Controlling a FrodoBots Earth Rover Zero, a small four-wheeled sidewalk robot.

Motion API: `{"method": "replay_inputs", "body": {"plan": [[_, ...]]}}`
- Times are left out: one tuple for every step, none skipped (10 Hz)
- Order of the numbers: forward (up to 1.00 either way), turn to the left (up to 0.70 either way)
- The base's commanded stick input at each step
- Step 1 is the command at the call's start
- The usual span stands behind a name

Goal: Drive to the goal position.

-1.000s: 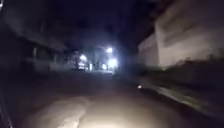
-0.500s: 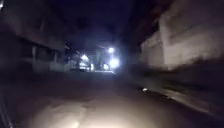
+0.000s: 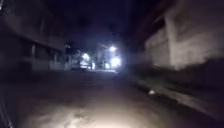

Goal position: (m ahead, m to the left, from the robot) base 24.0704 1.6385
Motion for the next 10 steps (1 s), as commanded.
{"method": "replay_inputs", "body": {"plan": [[0.70, 0.00], [0.70, 0.00], [0.70, 0.00], [0.70, 0.00], [0.70, 0.00], [0.70, 0.00], [0.70, 0.00], [0.70, 0.00], [0.70, 0.00], [0.70, 0.00]]}}
